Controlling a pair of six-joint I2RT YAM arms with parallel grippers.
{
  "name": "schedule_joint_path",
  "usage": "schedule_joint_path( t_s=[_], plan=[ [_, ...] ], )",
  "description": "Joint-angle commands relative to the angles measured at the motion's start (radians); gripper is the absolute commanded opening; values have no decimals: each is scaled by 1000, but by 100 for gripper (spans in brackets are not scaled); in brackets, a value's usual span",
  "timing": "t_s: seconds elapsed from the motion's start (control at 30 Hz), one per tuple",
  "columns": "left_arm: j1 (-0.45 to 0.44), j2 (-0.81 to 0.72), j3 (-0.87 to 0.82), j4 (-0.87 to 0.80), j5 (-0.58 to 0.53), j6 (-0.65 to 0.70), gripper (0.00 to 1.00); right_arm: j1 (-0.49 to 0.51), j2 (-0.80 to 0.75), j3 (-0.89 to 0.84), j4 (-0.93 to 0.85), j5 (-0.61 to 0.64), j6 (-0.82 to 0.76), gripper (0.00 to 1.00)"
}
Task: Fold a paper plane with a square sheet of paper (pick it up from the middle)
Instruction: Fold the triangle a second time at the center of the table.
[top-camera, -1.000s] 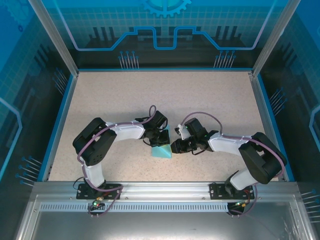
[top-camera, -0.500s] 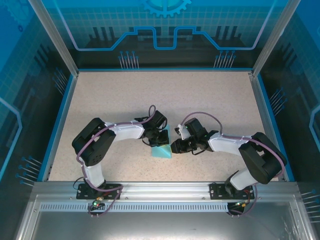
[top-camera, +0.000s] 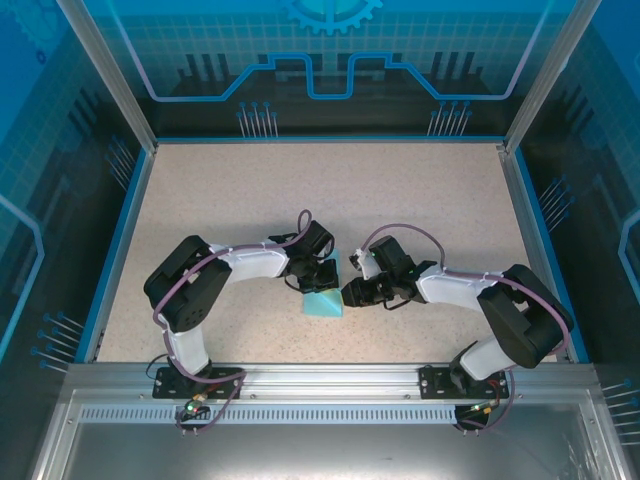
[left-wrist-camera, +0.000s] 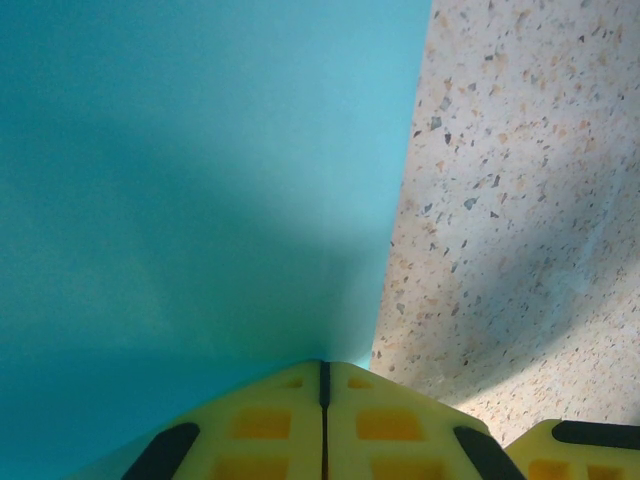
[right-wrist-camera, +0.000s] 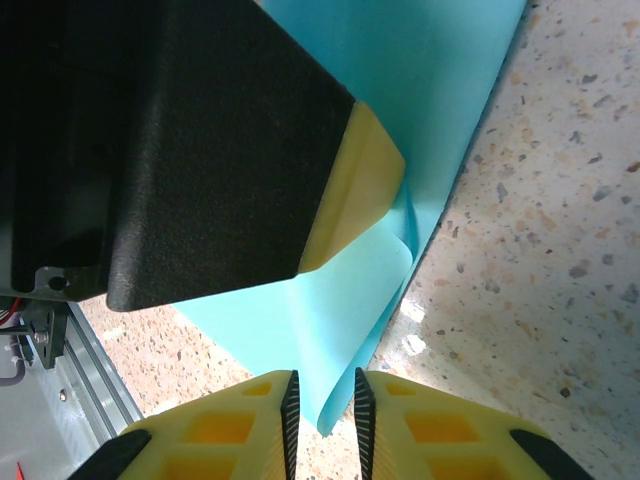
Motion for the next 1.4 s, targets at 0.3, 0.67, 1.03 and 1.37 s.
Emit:
schedule_joint_path(
  t_s=[0.3,0.67,1.03,1.37],
  plan=[
    [5,41,17,5,25,28,7,14,-8,-11,11,5,1,24],
    [7,16,13,-39,-13,39,7,15,-7,-6,10,10,1,24],
    [9,-2,-2,-42,-25,39,7,37,1,3,26,8,13,24],
    [14,1,-16,-31,-26,34,8,72,42,-4,112,2,66,21]
  ],
)
